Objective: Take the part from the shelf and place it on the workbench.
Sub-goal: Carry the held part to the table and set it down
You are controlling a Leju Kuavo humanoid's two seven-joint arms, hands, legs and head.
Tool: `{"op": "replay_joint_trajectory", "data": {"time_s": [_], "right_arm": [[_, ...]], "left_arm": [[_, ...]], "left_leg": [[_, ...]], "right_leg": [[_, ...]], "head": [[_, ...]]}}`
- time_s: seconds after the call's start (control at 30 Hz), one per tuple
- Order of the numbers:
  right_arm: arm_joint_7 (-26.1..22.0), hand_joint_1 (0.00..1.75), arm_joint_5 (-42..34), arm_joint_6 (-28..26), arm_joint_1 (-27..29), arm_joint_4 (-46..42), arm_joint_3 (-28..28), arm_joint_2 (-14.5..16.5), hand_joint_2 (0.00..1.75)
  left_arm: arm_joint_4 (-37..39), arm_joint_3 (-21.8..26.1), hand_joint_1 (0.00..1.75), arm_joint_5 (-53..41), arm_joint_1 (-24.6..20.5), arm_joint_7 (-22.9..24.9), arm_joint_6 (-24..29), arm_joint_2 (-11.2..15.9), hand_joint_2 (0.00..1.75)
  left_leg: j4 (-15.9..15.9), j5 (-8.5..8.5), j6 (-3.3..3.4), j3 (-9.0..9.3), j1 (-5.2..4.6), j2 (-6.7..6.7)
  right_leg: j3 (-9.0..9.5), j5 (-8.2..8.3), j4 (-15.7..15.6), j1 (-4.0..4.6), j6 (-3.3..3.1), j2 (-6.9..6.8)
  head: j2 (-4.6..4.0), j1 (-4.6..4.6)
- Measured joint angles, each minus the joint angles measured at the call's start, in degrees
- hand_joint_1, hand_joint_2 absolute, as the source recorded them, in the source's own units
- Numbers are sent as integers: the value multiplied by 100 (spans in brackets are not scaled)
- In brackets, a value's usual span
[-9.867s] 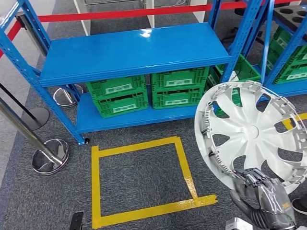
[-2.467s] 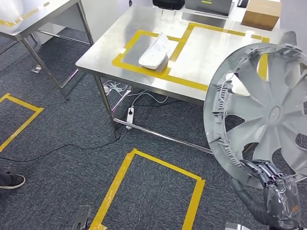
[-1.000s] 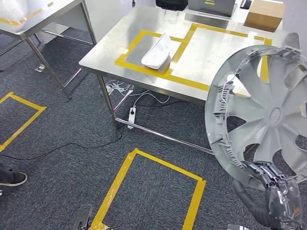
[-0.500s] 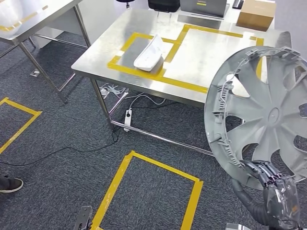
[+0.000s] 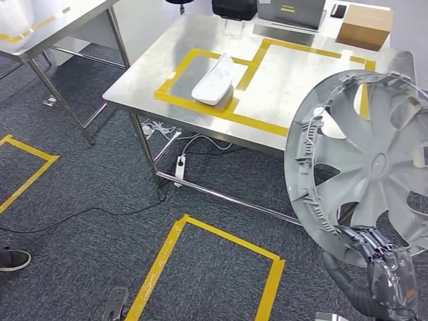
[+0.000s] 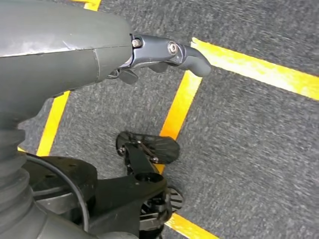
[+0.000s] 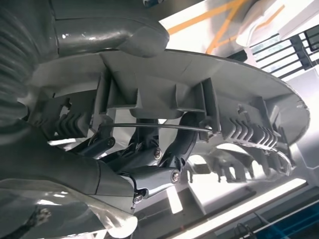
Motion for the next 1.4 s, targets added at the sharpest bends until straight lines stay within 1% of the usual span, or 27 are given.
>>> {"op": "replay_joint_trajectory", "data": {"time_s": [0.07, 0.13, 0.17, 0.23, 0.3, 0.33, 0.37, 0.43, 0.47, 0.53, 0.63, 0.67, 0.7, 0.8, 0.83, 0.87, 0.9, 0.93, 0.97, 1.03, 1.1, 1.13, 1.2, 1.23, 1.3, 1.37, 1.4], "right_arm": [[-9, 175, -3, 5, 4, 5, -4, 4, 175], [-3, 175, -19, 12, 11, 5, -11, 7, 175], [2, 175, -30, 15, 11, 5, -14, 8, 175], [5, 175, -45, 20, 10, 5, -17, 9, 175], [-1, 175, -50, 22, 8, 5, -16, 9, 175], [-3, 175, -55, 25, 6, 5, -16, 9, 175], [-3, 175, -62, 29, 4, 5, -16, 9, 175], [-5, 175, -79, 42, 3, 5, -16, 9, 175], [-7, 175, -87, 49, 1, 8, -16, 10, 175], [-16, 175, -103, 62, -10, 13, -14, 13, 175], [-24, 175, -121, 85, -23, 16, -15, 14, 175], [-24, 175, -127, 92, -30, 16, -16, 14, 175], [-24, 175, -132, 99, -40, 17, -17, 14, 175], [-37, 175, -135, 109, -57, 20, -16, 14, 175], [-40, 175, -136, 112, -59, 21, -15, 14, 175], [-41, 175, -137, 116, -60, 21, -14, 14, 175], [-40, 175, -139, 120, -60, 21, -14, 14, 175], [-40, 175, -142, 122, -62, 22, -14, 14, 175], [-43, 175, -142, 127, -66, 30, -11, 15, 175], [-56, 175, -139, 133, -88, 49, -4, 17, 175], [-67, 175, -137, 136, -104, 60, 2, 20, 175], [-68, 175, -139, 136, -99, 61, 1, 21, 175], [-63, 175, -148, 137, -102, 60, 0, 22, 175], [-61, 175, -149, 137, -102, 60, 1, 22, 175], [-69, 175, -144, 137, -106, 60, 5, 22, 175], [-77, 175, -139, 137, -108, 60, 10, 22, 175], [-78, 175, -139, 137, -110, 60, 12, 22, 175]], "left_arm": [[0, 0, 0, -4, -2, 2, 5, 3, 175], [0, 0, 0, -10, -6, 4, 8, 3, 175], [0, 0, 0, -15, -14, 4, 8, 3, 175], [0, 0, 0, -28, -23, 4, 7, 2, 175], [0, 0, 0, -36, -12, 4, 5, 2, 175], [0, 0, 0, -38, -3, 4, 4, 2, 175], [0, 0, 0, -38, 3, 4, 2, 2, 175], [0, 0, 0, -41, 7, 4, -3, 3, 175], [0, 0, 0, -42, 7, 4, -3, 15, 175], [0, 0, 0, -47, 12, 4, -3, 31, 175], [0, 0, 0, -57, 10, 6, -2, 25, 175], [0, 0, 0, -59, -1, 6, -2, 21, 175], [0, 0, 0, -60, -15, 6, -2, 17, 175], [0, 0, 0, -60, -31, 7, -8, -2, 175], [0, 0, 0, -60, -24, 7, -9, -8, 175], [0, 0, 0, -60, -19, 7, -9, -14, 175], [0, 0, 0, -60, -17, 7, -9, -18, 175], [0, 0, 0, -61, -15, 6, -9, -20, 175], [0, 0, 0, -60, -21, 6, -9, -19, 175], [0, 0, 0, -59, -32, 7, -8, -14, 175], [-1, 0, 0, -58, -39, 8, -4, -11, 175], [-2, 0, 0, -57, -41, 8, -2, -11, 175], [-4, 0, 0, -57, -61, 7, 1, -13, 175], [-4, 0, 0, -57, -69, 7, 1, -14, 175], [-4, 0, 0, -57, -58, 6, 2, -16, 175], [-4, 0, 0, -57, -33, 6, 1, -16, 175], [-4, 0, 0, -57, -26, 6, -3, -15, 175]], "left_leg": [[39, -52, -63, 9, -13, 0], [162, -83, -108, -9, -3, 4], [353, -123, -134, -98, 5, 6], [1018, -326, -187, -468, 15, 8], [1633, -551, -205, -897, 17, 8], [1722, -546, -190, -1021, 14, 7], [1614, -425, -159, -1053, 6, 7], [956, 86, -49, -915, -49, 7], [639, 265, 17, -830, -89, 5], [250, 412, 107, -709, -151, -2], [101, 379, 136, -560, -135, -9], [63, 367, 152, -495, -121, -13], [32, 354, 163, -437, -107, -19], [14, 245, 179, -335, -96, -22], [16, 195, 175, -282, -93, -23], [18, 140, 164, -214, -87, -24], [23, 80, 149, -133, -77, -25], [27, 15, 125, -59, -68, -27], [40, -42, 95, 6, -65, -28], [75, -130, 31, 42, -71, -29], [89, -181, -27, 57, -77, -27], [137, -181, -51, 45, -73, -22], [547, -155, -113, -183, -56, -15], [907, -181, -143, -414, -45, -12], [1611, -396, -171, -935, -30, -9], [1778, -521, -134, -1225, -45, -10], [1585, -402, -89, -1240, -69, -11]], "right_leg": [[63, -67, -75, 19, -124, 3], [141, -53, -68, 10, -195, 15], [185, -75, -74, 6, -224, 17], [269, -139, -82, 8, -278, 12], [355, -218, -83, 23, -305, 20], [410, -263, -83, 32, -309, 28], [473, -310, -84, 41, -309, 37], [579, -409, -94, 49, -298, 46], [625, -454, -98, 51, -283, 52], [681, -513, -105, 51, -238, 60], [761, -520, -74, 61, -161, 57], [706, -556, 37, 62, -145, 53], [578, -635, 257, 62, -134, 50], [-88, -963, 1183, 57, -83, 48], [-246, -953, 1307, 52, -62, 47], [-310, -816, 1240, 43, -40, 44], [-282, -560, 988, 26, -17, 41], [-199, -296, 675, 8, 7, 40], [-128, -127, 398, 7, 22, 35], [-15, -66, 106, 30, -49, 26], [52, -124, 40, 54, -176, 19], [84, -124, 22, 49, -206, 21], [183, -155, -16, 30, -249, 16], [234, -181, -33, 26, -265, 12], [341, -266, -50, 32, -283, 11], [488, -379, -59, 44, -284, 24], [572, -440, -64, 49, -284, 29]], "head": [[0, 6], [0, -2], [0, -3], [0, -6], [0, -9], [0, -8], [0, -9], [0, -8], [0, -5], [0, -15], [0, -26], [-1, -20], [-1, -6], [0, 16], [0, 16], [0, 18], [0, 22], [0, 20], [-1, 26], [-1, 31], [-2, 19], [-2, 7], [-2, -8], [-2, -14], [-2, -24], [-2, -25], [-2, -23]]}}
